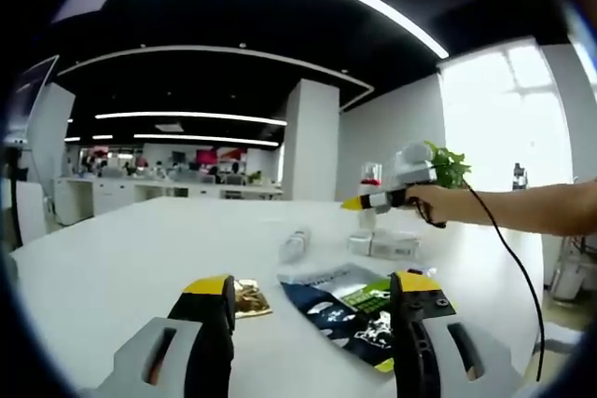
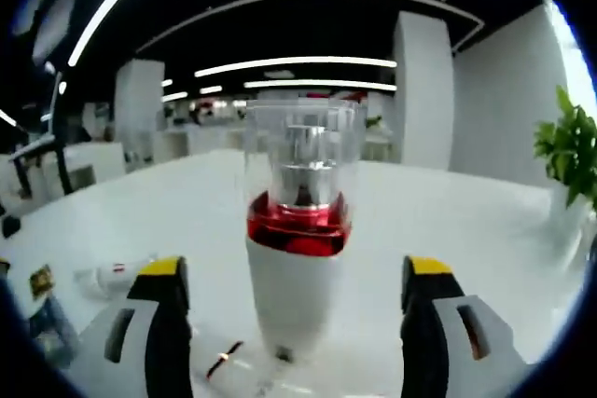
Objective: Arrange the skincare products in the storage area until every visible bottle or jar stands upright without overlapping.
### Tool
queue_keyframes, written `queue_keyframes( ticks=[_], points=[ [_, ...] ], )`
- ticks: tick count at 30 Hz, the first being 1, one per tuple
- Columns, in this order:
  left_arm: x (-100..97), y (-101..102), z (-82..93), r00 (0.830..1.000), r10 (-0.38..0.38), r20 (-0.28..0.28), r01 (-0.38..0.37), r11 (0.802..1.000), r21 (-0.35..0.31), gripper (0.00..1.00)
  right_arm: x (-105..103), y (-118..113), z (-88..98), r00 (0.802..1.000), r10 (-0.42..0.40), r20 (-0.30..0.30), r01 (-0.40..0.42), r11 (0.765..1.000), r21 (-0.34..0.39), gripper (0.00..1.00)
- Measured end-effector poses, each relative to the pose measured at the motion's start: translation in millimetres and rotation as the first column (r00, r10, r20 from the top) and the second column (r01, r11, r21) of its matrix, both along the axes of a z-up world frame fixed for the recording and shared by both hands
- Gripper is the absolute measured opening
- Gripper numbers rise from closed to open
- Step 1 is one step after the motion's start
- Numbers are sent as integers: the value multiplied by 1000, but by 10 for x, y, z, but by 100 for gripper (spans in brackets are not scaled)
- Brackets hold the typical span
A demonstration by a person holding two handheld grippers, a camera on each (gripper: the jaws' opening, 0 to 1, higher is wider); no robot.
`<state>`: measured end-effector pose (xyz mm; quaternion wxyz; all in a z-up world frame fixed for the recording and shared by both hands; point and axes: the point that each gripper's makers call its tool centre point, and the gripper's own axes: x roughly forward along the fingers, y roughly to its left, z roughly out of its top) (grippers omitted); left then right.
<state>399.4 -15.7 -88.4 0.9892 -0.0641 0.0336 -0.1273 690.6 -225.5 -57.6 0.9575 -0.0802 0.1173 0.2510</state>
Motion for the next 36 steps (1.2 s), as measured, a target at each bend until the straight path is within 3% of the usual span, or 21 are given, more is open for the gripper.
queue_keyframes(
  ticks=[4,7,10,13,17,20,25,27,30,36],
  points=[
    [0,1,1,1000,-3,0,3,1000,-6,69,-85,-90,-51,987,136,-83,-141,989,-53,96],
    [-3,4,2,1000,-4,1,4,1000,-8,69,-245,-40,-78,952,295,-86,-303,947,-110,96],
    [-3,7,3,1000,-3,2,3,1000,-11,69,-416,11,-194,913,379,-153,-394,915,-82,97],
    [-4,10,3,1000,-3,1,3,1000,-15,69,-411,-14,-310,896,393,-207,-411,910,-50,96],
    [-5,3,4,1000,-5,1,5,1000,-12,69,-470,-91,-496,892,390,-229,-417,905,-82,79],
    [-2,-3,2,1000,-7,-1,7,1000,-10,69,-596,-59,-598,869,421,-259,-450,891,-62,78],
    [-1,-8,9,1000,-9,1,9,1000,-13,69,-650,-109,-769,849,421,-318,-483,863,-147,66],
    [-4,-17,7,1000,-13,0,13,1000,-13,69,-618,-105,-758,849,426,-312,-485,863,-141,64],
    [-7,-20,5,1000,-13,0,13,1000,-10,69,-568,-133,-757,852,419,-315,-479,866,-143,53],
    [-6,-19,9,1000,-12,3,12,1000,-13,69,-686,-120,-783,830,456,-321,-519,843,-143,40]
  ],
)
